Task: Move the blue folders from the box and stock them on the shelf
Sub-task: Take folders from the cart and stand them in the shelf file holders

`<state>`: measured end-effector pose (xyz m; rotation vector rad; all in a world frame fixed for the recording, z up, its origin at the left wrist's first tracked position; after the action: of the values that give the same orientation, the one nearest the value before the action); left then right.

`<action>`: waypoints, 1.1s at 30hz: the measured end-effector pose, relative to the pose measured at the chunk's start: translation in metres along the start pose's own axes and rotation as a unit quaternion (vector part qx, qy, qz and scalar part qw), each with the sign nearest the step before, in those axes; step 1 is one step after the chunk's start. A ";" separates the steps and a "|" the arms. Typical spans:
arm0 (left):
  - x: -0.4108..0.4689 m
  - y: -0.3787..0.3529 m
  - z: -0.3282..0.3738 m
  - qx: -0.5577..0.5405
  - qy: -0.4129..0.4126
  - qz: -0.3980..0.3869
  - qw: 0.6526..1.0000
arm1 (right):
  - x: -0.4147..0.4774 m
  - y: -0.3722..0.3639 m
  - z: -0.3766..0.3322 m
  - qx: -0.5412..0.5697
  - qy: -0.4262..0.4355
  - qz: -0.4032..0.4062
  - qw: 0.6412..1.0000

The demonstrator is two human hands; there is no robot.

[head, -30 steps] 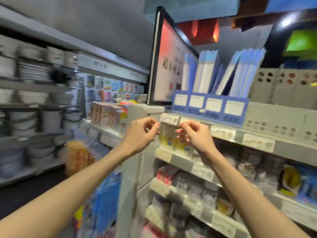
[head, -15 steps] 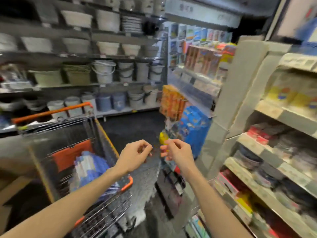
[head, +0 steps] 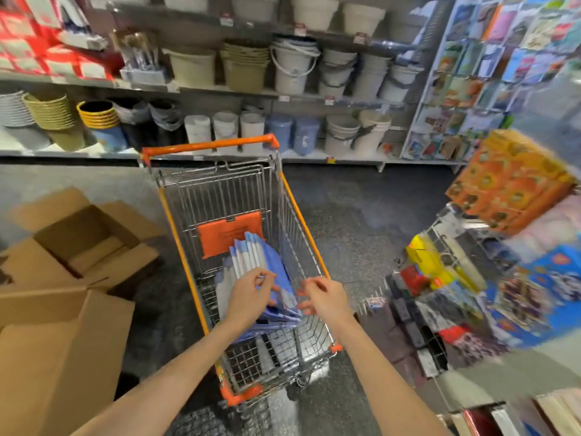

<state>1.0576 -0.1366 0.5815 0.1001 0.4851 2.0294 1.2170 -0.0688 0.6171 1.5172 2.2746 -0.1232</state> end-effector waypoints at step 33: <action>0.252 -0.098 -0.186 0.080 0.317 -0.011 0.945 | 0.315 -0.043 0.129 -0.071 -0.246 -0.076 0.964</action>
<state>0.9639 0.0661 0.3410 -0.4736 1.0459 1.9713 1.1104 0.1492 0.3747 1.0898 1.9461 -0.3327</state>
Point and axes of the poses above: each hand's wrist, its own x-axis towards the middle knuckle, its own y-axis out of the back of the hand, z = x × y, the point moved 3 cm from there along x, towards the middle knuckle, and after that the axes turned 7 degrees about x, right-handed, at the moved point
